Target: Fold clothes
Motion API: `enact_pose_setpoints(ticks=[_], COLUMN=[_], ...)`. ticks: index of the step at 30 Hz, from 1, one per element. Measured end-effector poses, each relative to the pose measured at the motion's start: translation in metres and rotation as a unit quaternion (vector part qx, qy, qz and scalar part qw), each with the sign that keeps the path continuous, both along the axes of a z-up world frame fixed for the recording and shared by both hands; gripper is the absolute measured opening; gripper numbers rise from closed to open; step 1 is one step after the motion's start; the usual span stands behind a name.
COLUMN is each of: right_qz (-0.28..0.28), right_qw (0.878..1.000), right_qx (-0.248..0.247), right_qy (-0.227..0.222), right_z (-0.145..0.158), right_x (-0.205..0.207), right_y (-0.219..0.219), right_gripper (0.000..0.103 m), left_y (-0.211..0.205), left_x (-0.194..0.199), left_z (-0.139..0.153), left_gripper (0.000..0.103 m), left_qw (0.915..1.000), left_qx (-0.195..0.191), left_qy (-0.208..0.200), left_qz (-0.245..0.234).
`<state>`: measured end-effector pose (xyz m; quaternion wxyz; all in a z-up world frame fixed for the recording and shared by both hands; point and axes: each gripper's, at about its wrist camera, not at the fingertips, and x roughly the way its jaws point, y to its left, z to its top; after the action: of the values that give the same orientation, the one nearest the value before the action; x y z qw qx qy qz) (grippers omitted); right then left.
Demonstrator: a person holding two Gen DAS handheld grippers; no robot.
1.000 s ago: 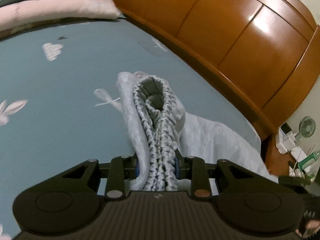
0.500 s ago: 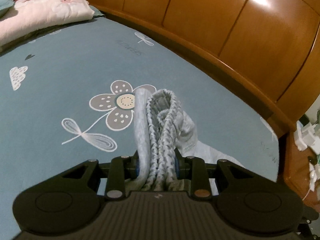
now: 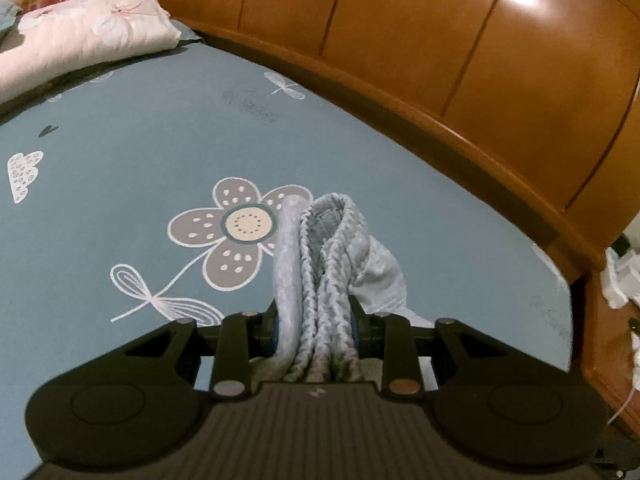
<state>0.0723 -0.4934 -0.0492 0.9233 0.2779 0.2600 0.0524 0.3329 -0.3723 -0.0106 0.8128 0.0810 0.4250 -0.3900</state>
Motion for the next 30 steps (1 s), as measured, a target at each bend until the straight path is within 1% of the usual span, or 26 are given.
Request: enact_pose_setpoints(ticks=[1, 2, 3, 4, 5, 6, 7, 8, 9, 10, 11, 12, 13, 15, 17, 20, 23, 25, 26, 27, 28, 29, 30], right_qz=[-0.002, -0.003, -0.004, -0.006, -0.009, -0.012, -0.013, -0.011, -0.009, -0.008, -0.007, -0.005, -0.003, -0.006, -0.011, -0.021, -0.056, -0.079, -0.091, -0.107, -0.121, -0.135, -0.149], right_qw=[1.0, 1.0, 1.0, 1.0, 0.999, 0.999, 0.999, 0.998, 0.998, 0.997, 0.997, 0.996, 0.995, 0.993, 0.99, 0.984, 0.97, 0.958, 0.951, 0.942, 0.935, 0.928, 0.92], right_qx=[0.001, 0.009, 0.018, 0.026, 0.031, 0.036, 0.048, 0.059, 0.069, 0.075, 0.081, 0.088, 0.095, 0.113, 0.134, 0.172, 0.234, 0.274, 0.294, 0.315, 0.331, 0.346, 0.362], right_qy=[0.003, 0.004, 0.005, 0.007, 0.009, 0.012, 0.014, 0.013, 0.013, 0.013, 0.014, 0.016, 0.018, 0.024, 0.03, 0.033, 0.033, 0.032, 0.032, 0.033, 0.033, 0.033, 0.033], right_z=[-0.002, -0.005, -0.007, -0.01, -0.012, -0.014, -0.016, -0.018, -0.019, -0.02, -0.02, -0.019, -0.019, -0.021, -0.023, -0.027, -0.038, -0.046, -0.049, -0.055, -0.061, -0.066, -0.071], right_x=[-0.001, -0.003, -0.005, -0.006, -0.007, -0.008, -0.01, -0.01, -0.011, -0.012, -0.013, -0.013, -0.013, -0.017, -0.024, -0.038, -0.059, -0.074, -0.081, -0.085, -0.087, -0.089, -0.09], right_y=[0.0, -0.002, -0.005, -0.008, -0.01, -0.012, -0.014, -0.016, -0.017, -0.018, -0.018, -0.018, -0.018, -0.019, -0.021, -0.029, -0.048, -0.06, -0.066, -0.073, -0.077, -0.081, -0.085], right_gripper=[0.022, 0.024, 0.027, 0.028, 0.029, 0.032, 0.038, 0.04, 0.048, 0.055, 0.057, 0.064, 0.069, 0.073, 0.075, 0.079, 0.082, 0.084, 0.085, 0.086, 0.087, 0.087, 0.088], left_y=[0.001, 0.002, 0.003, 0.005, 0.008, 0.011, 0.014, 0.018, 0.024, 0.03, 0.036, 0.041, 0.046, 0.054, 0.061, 0.072, 0.082, 0.088, 0.092, 0.095, 0.098, 0.1, 0.099], left_x=[0.001, 0.002, 0.004, 0.005, 0.007, 0.008, 0.009, 0.009, 0.01, 0.01, 0.008, 0.006, 0.003, -0.011, -0.029, -0.062, -0.097, -0.123, -0.138, -0.152, -0.165, -0.177, -0.188], left_z=[0.0, 0.0, 0.001, 0.004, 0.007, 0.011, 0.014, 0.021, 0.028, 0.034, 0.039, 0.044, 0.048, 0.052, 0.052, 0.045, 0.03, 0.02, 0.016, 0.012, 0.007, 0.002, -0.002], left_gripper=[0.037, 0.038, 0.042, 0.043, 0.046, 0.047, 0.05, 0.051, 0.054, 0.057, 0.058, 0.06, 0.061, 0.062, 0.068, 0.07, 0.071, 0.071, 0.071, 0.073, 0.079, 0.081, 0.082], left_qw=[1.0, 0.9999, 0.9997, 0.9995, 0.9992, 0.9988, 0.9984, 0.9973, 0.9961, 0.9953, 0.9951, 0.9948, 0.9946, 0.9951, 0.9956, 0.9969, 0.9975, 0.9975, 0.9971, 0.9966, 0.9957, 0.9945, 0.9933], left_qx=[0.003, 0.006, 0.009, 0.007, 0.006, 0.005, 0.004, 0.001, -0.005, -0.014, -0.016, -0.019, -0.021, -0.017, -0.015, -0.011, -0.005, -0.003, -0.009, -0.015, -0.027, -0.038, -0.039], left_qy=[-0.005, -0.011, -0.016, -0.021, -0.025, -0.029, -0.035, -0.049, -0.058, -0.059, -0.06, -0.062, -0.063, -0.071, -0.077, -0.075, -0.07, -0.064, -0.063, -0.062, -0.059, -0.053, -0.055], left_qz=[0.005, 0.011, 0.016, 0.023, 0.031, 0.038, 0.045, 0.056, 0.067, 0.075, 0.077, 0.079, 0.08, 0.067, 0.051, 0.019, -0.009, -0.03, -0.04, -0.051, -0.067, -0.082, -0.094])
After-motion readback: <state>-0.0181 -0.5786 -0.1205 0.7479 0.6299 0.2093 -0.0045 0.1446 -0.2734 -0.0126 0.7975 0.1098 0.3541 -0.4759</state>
